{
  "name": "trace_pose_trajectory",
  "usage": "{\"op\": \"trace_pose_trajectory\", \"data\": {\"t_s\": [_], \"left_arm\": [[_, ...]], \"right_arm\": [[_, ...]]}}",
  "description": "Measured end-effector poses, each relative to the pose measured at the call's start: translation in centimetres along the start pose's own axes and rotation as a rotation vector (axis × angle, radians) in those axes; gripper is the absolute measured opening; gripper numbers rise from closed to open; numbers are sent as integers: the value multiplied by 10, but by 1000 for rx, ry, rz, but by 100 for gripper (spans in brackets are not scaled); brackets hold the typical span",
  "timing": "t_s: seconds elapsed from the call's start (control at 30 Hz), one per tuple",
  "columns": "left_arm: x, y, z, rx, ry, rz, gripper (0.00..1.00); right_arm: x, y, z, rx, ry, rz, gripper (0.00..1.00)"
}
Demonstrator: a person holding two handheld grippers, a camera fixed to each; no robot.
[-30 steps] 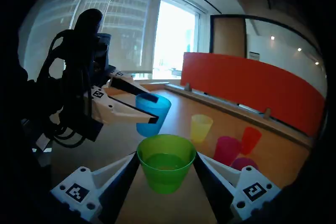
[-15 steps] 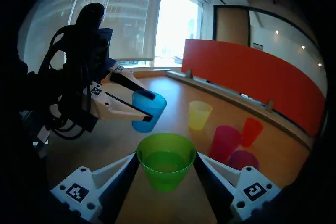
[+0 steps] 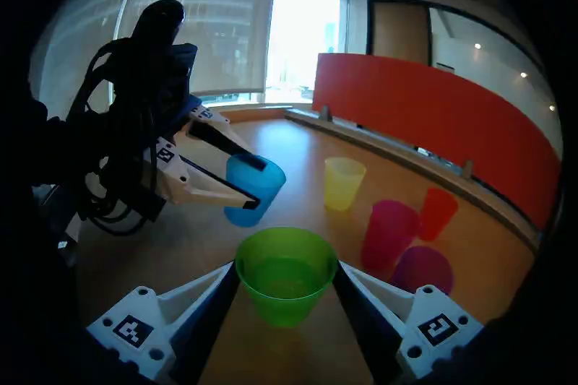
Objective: Pour water
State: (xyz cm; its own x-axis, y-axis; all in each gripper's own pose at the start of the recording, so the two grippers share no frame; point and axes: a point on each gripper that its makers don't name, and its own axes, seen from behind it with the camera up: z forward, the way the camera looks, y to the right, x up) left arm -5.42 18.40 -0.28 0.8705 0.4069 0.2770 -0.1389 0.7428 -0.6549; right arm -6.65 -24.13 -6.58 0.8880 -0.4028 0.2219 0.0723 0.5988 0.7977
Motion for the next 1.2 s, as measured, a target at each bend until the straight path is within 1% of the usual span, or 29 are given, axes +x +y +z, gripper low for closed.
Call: {"op": "trace_pose_trajectory", "data": {"t_s": [0.27, 0.57, 0.9, 1.2], "left_arm": [[-7, 0, 3, -2, -18, 9, 88], [-12, -1, 6, 1, -26, 7, 88], [-17, 2, 7, -8, -51, 29, 88], [-19, 4, 9, -13, -54, 27, 88]], "right_arm": [[-5, 2, 4, 0, -9, 13, 92], [-9, 3, 5, 1, -16, 27, 92], [-17, 7, 4, -4, -54, 38, 92], [-20, 7, 2, -5, -71, 39, 93]]}}
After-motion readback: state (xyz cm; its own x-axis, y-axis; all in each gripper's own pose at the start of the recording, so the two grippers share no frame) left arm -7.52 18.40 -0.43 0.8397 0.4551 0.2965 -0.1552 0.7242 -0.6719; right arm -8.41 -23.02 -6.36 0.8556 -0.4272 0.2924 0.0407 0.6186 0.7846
